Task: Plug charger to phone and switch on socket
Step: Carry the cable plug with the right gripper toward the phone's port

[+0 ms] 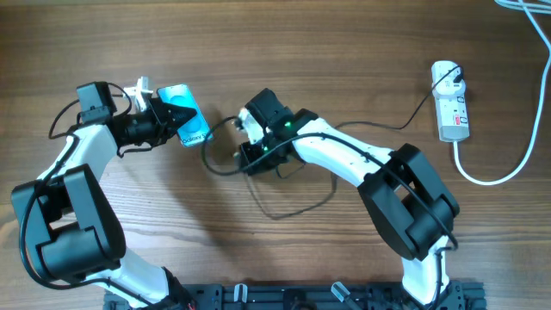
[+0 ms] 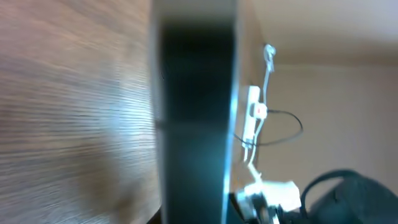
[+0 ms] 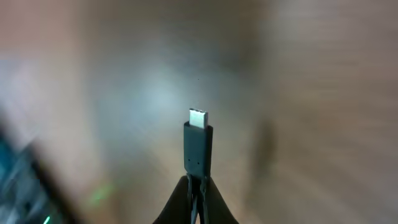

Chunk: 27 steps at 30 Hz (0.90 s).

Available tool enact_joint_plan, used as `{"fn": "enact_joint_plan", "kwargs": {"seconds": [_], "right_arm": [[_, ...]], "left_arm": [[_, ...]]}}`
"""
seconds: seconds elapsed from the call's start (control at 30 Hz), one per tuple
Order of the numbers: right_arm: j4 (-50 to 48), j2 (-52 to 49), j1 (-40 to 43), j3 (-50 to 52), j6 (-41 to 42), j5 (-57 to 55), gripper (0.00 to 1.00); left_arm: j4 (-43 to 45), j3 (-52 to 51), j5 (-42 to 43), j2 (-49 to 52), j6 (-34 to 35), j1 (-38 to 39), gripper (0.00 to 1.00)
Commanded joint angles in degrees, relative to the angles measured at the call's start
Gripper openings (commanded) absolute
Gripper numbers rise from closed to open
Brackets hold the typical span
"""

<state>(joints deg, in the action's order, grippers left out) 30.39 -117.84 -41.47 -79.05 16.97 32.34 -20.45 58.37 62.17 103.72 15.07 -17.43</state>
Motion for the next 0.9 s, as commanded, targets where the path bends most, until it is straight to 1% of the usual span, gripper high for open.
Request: {"fn": "enact_joint_plan", "kwargs": {"seconds": [0.0,0.03,0.1,0.2,0.23,0.33,0.43,0.5,0.6,0.77,0.87], "right_arm": [[0.5,2.1,-0.1,0.6,-15.8,24.0,0.04],[0.5,2.1,-0.1,0.8,-17.2,26.3,0.04],[0.1,2.0,-0.1,0.8,-17.4,26.9,0.04],[-3.1,2.0,-0.1,0.8,-17.5,31.7,0.04],[-4.9,2.0,-0.1,0.8,-16.9,33.7,0.04],[-8.3,2.0,-0.1,0.8,-13.3,33.3,0.04],[-15.0,2.0,-0.1,0.8,-9.0,33.1,0.04],[-17.8,2.0,-0.1,0.8,-5.4,29.4,0.04],[-18.2,2.0,-0.1,0.8,-1.4,21.4,0.04],[-18.4,2.0,-0.2,0.8,-1.0,20.2,0.04],[-18.9,2.0,-0.2,0.8,3.0,15.9,0.04]], "left_arm": [[0.5,0.7,10.0,0.0,-7.0,-0.5,0.04],[0.5,0.7,11.0,0.0,-7.6,-0.5,0.04],[0.5,0.7,12.3,0.0,-8.2,-0.5,0.04],[0.5,0.7,13.2,0.0,-9.4,-0.5,0.04],[0.5,0.7,13.3,0.0,-10.2,-0.5,0.04],[0.5,0.7,13.2,0.0,-10.2,-0.5,0.04],[0.5,0.7,13.2,0.0,-10.2,-0.5,0.04],[0.5,0.7,13.2,0.0,-10.2,-0.5,0.04],[0.5,0.7,13.2,0.0,-10.2,-0.5,0.04],[0.5,0.7,13.0,0.0,-10.1,-0.5,0.04],[0.5,0.7,13.0,0.0,-10.1,-0.3,0.04]]}}
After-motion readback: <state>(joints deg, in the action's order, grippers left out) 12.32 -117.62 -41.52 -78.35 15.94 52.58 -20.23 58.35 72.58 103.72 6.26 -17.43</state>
